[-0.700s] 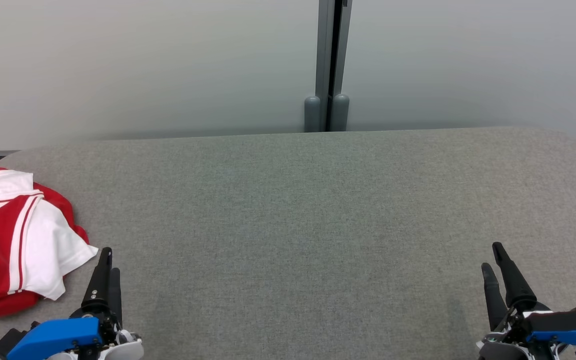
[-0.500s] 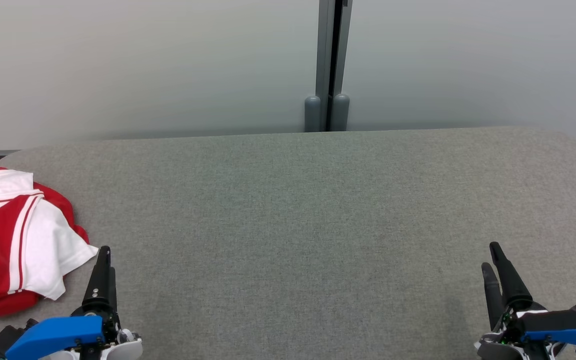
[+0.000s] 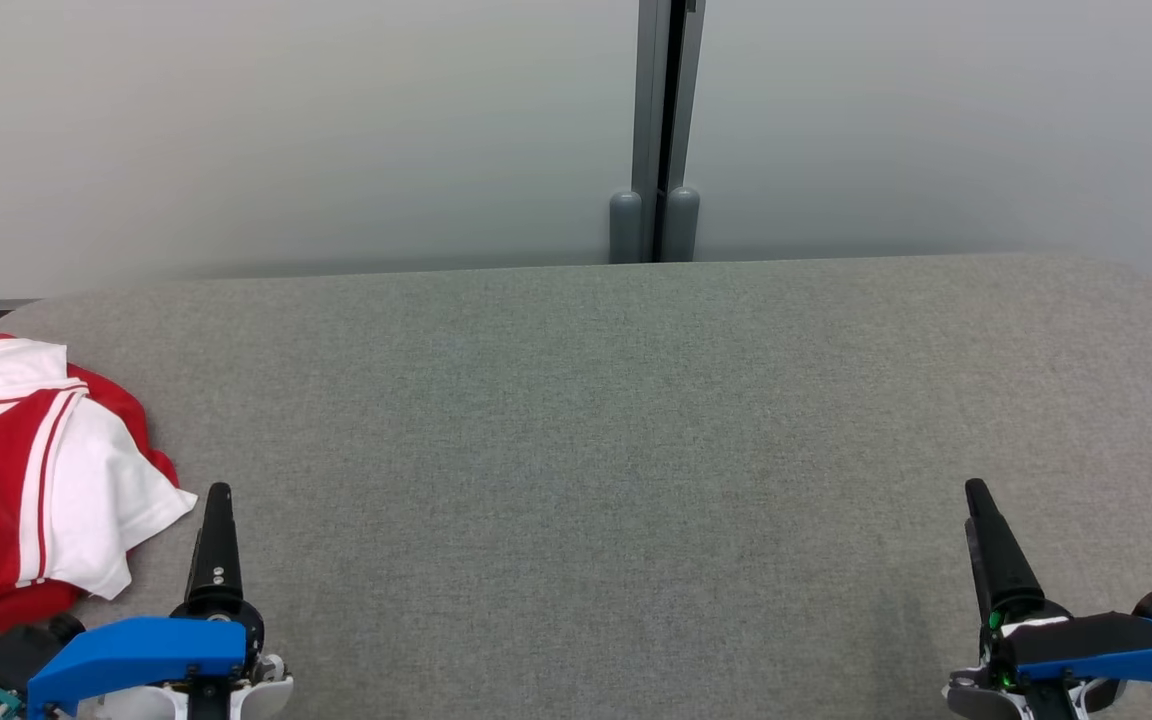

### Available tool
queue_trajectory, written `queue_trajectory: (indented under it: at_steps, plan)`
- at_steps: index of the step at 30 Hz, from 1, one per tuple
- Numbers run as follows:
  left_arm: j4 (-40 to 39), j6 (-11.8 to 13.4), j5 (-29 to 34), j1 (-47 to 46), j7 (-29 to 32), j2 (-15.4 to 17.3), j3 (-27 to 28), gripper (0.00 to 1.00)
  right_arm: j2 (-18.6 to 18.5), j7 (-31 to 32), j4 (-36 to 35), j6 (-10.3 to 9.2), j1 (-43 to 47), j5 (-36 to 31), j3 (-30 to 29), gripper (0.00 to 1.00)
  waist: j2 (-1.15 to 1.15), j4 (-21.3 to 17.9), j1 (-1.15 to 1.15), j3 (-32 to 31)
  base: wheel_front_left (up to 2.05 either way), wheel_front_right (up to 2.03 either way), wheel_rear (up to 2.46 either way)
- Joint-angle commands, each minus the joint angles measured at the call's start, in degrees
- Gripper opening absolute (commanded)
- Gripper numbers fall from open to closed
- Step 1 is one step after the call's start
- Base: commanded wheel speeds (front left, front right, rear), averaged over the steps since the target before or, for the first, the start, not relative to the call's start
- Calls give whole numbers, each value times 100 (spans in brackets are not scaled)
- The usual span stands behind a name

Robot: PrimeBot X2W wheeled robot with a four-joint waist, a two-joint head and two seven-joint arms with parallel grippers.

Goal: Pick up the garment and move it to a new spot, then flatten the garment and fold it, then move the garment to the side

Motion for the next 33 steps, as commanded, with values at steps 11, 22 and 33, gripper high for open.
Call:
queue_trajectory:
  at_steps: [11, 22, 33]
  plan:
    - [-49, 218, 1529, -60, -316, 35, -185, 100, -46, -319, -66, 15, -69, -1225, 191, 100, 0, 11, 0, -12, 0, 0, 0]
    - [149, 349, 2480, -83, -524, 37, -288, 100, -55, -528, 87, 17, -91, -2091, 321, 100, 0, 15, 0, -14, 0, 0, 0]
    - [274, 434, 3368, -119, -715, 47, -319, 100, -62, -714, 226, 20, -122, -2847, 409, 100, 0, 33, 0, -20, 0, 0, 0]
